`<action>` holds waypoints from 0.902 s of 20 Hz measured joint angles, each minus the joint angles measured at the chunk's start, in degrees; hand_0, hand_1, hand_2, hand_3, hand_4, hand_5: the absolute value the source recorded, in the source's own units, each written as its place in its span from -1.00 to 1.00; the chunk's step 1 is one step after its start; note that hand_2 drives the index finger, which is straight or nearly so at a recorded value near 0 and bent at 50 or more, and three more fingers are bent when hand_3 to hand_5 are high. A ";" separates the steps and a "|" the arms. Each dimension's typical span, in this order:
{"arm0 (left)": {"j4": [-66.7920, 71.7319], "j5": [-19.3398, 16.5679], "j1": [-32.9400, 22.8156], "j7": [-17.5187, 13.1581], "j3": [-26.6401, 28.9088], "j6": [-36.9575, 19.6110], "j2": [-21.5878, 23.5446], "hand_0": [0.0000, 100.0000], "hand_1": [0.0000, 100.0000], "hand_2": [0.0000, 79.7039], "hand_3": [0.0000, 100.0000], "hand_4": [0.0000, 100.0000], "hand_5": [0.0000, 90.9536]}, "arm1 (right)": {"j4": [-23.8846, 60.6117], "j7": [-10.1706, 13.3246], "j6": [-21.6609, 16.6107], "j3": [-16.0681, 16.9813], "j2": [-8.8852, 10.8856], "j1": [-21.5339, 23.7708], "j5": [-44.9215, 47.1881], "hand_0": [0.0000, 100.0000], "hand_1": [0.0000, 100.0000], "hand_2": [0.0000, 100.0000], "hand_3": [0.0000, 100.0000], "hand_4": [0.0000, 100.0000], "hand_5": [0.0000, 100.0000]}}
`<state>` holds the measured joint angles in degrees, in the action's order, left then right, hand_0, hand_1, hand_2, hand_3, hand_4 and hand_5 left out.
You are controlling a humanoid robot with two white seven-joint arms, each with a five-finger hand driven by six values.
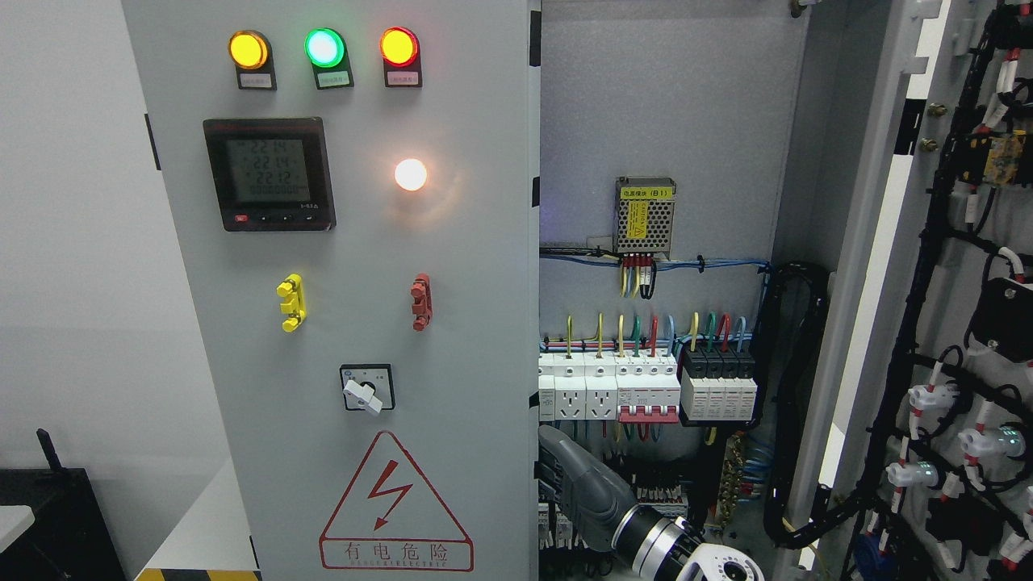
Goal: Open door with both hands
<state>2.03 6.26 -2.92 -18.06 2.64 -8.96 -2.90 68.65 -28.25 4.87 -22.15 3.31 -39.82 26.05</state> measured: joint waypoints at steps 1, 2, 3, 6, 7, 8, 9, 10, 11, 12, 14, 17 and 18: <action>0.00 0.00 -0.01 0.00 0.00 0.00 0.00 -1.00 -1.00 -1.00 -1.00 -1.00 -1.00 | -0.08 -0.03 0.00 0.00 0.00 -0.02 0.06 -0.24 -1.00 -1.00 -1.00 -1.00 -1.00; 0.00 0.00 -0.01 0.00 0.00 0.00 0.00 -1.00 -1.00 -1.00 -1.00 -1.00 -1.00 | -0.15 -0.03 0.00 0.00 0.00 -0.02 0.10 -0.24 -1.00 -1.00 -1.00 -1.00 -1.00; 0.01 0.00 -0.01 0.00 0.00 0.00 0.00 -1.00 -1.00 -1.00 -1.00 -1.00 -1.00 | -0.23 -0.03 0.10 0.00 0.00 -0.03 0.12 -0.24 -1.00 -1.00 -1.00 -1.00 -1.00; 0.00 0.00 0.00 0.00 0.00 0.00 0.00 -1.00 -1.00 -1.00 -1.00 -1.00 -1.00 | -0.40 -0.04 0.24 0.02 0.01 -0.05 0.21 -0.24 -1.00 -1.00 -1.00 -1.00 -1.00; 0.00 -0.01 0.00 0.00 0.00 0.00 0.00 -1.00 -1.00 -1.00 -1.00 -1.00 -1.00 | -0.45 -0.04 0.28 0.02 0.01 -0.05 0.24 -0.24 -1.00 -1.00 -1.00 -1.00 -1.00; 0.01 -0.01 -0.01 0.00 0.00 0.00 0.00 -1.00 -1.00 -1.00 -1.00 -1.00 -1.00 | -0.47 -0.04 0.30 0.02 0.01 -0.05 0.33 -0.24 -1.00 -1.00 -1.00 -1.00 -1.00; 0.01 -0.01 -0.01 0.00 0.00 0.00 0.00 -1.00 -1.00 -1.00 -1.00 -1.00 -1.00 | -0.47 -0.04 0.30 0.03 0.01 -0.04 0.55 -0.24 -1.00 -1.00 -1.00 -1.00 -1.00; 0.00 -0.01 -0.01 0.00 0.00 0.00 0.00 -1.00 -1.00 -1.00 -1.00 -1.00 -1.00 | -0.46 -0.04 0.30 0.03 0.01 0.03 0.94 -0.24 -1.00 -1.00 -1.00 -1.00 -1.00; 0.01 -0.02 -0.01 0.00 0.00 0.00 0.00 -1.00 -1.00 -1.00 -1.00 -1.00 -1.00 | -0.44 -0.04 0.30 0.03 0.02 0.13 1.36 -0.24 -1.00 -1.00 -1.00 -1.00 -1.00; 0.00 -0.02 -0.01 0.00 0.00 0.00 0.00 -1.00 -1.00 -1.00 -1.00 -1.00 -1.00 | -0.37 -0.06 0.30 0.02 0.03 0.23 1.71 -0.24 -1.00 -1.00 -1.00 -1.00 -1.00; 0.00 -0.02 -0.01 0.00 0.00 0.00 0.00 -1.00 -1.00 -1.00 -1.00 -1.00 -1.00 | -0.20 -0.12 0.30 0.00 0.05 0.51 2.30 -0.24 -1.00 -1.00 -1.00 -1.00 -1.00; 0.00 -0.02 -0.01 0.00 0.00 0.00 0.00 -1.00 -1.00 -1.00 -1.00 -1.00 -1.00 | 0.18 -0.32 0.22 -0.01 0.15 0.84 3.44 -0.24 -1.00 -1.00 -1.00 -1.00 -1.00; 0.00 -0.02 0.00 0.00 0.00 0.00 0.00 -1.00 -1.00 -1.00 -1.00 -1.00 -1.00 | 0.32 -0.35 0.18 -0.04 0.22 1.02 3.83 -0.24 -1.00 -1.00 -1.00 -1.00 -1.00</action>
<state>2.03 6.23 -2.92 -18.06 2.64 -8.96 -2.90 68.97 -28.60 5.05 -22.19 3.53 -38.80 29.88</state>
